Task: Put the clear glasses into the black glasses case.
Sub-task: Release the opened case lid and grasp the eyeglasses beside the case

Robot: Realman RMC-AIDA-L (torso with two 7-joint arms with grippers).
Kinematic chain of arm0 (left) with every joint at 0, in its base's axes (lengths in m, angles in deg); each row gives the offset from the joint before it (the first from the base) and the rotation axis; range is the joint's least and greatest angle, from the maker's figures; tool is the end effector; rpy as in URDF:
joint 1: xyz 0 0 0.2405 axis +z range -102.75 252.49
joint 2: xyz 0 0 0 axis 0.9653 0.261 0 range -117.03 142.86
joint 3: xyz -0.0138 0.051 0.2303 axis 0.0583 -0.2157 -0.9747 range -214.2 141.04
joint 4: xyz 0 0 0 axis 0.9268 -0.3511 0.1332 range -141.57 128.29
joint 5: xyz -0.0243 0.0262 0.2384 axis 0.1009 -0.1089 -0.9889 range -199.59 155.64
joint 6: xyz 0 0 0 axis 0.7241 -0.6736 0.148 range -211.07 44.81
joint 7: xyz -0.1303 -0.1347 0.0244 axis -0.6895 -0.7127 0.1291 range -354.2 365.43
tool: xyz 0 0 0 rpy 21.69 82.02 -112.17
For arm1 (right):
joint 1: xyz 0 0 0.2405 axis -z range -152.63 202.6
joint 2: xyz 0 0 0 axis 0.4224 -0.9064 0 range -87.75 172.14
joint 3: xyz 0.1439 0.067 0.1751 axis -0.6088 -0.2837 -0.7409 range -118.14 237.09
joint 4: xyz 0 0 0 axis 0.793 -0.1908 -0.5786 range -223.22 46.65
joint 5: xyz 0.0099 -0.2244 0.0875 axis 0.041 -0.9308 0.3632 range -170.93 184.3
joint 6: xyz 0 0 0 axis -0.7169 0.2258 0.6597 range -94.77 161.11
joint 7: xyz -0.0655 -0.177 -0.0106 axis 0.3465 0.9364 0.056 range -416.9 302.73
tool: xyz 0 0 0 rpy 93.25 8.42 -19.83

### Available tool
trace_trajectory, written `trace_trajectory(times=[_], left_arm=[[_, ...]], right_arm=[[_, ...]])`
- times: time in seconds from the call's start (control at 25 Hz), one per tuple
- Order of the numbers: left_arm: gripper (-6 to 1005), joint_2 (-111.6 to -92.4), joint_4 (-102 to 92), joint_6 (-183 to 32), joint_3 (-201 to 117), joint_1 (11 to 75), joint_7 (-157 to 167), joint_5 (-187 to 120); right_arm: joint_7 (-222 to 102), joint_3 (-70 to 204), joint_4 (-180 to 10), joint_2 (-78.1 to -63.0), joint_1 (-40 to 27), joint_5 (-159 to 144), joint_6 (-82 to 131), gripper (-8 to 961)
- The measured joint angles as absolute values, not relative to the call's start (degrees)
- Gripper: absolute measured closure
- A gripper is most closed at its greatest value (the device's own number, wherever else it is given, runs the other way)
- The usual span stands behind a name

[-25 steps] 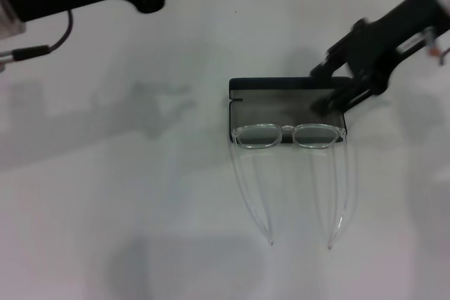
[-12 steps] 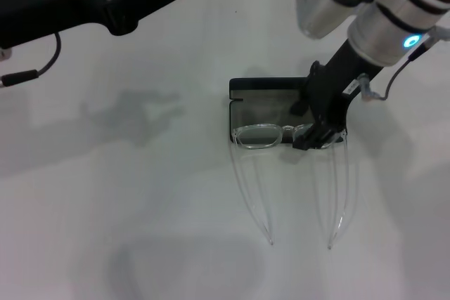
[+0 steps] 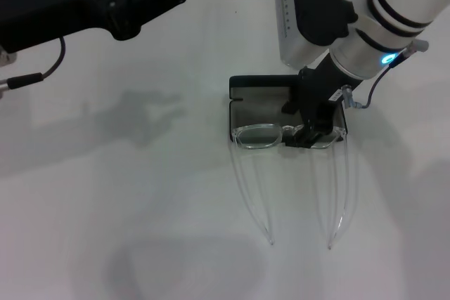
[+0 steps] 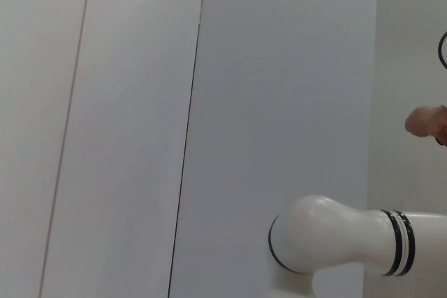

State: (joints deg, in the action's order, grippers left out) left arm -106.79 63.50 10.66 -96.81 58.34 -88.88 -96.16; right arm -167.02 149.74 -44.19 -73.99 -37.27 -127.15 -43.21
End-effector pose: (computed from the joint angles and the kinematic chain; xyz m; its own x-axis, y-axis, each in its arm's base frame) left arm -0.1181 0.3395 0.0723 0.5869 0.0497 0.8081 0.2693 -0.9533 -0.1369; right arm 0.0997 0.4186 -0.1127 0.9044 0.0980 0.4152 0.1235 -0.9917 -0.0349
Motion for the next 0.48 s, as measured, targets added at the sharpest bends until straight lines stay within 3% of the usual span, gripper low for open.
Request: trace_trajectory(times=[0.48], left_arm=[[761, -106.79, 61.06, 10.73, -96.83, 58.16, -87.15, -95.96]], right_arm=[[-164.52, 154.62, -47.52, -73.99, -37.48, -123.00, -37.37, 440]])
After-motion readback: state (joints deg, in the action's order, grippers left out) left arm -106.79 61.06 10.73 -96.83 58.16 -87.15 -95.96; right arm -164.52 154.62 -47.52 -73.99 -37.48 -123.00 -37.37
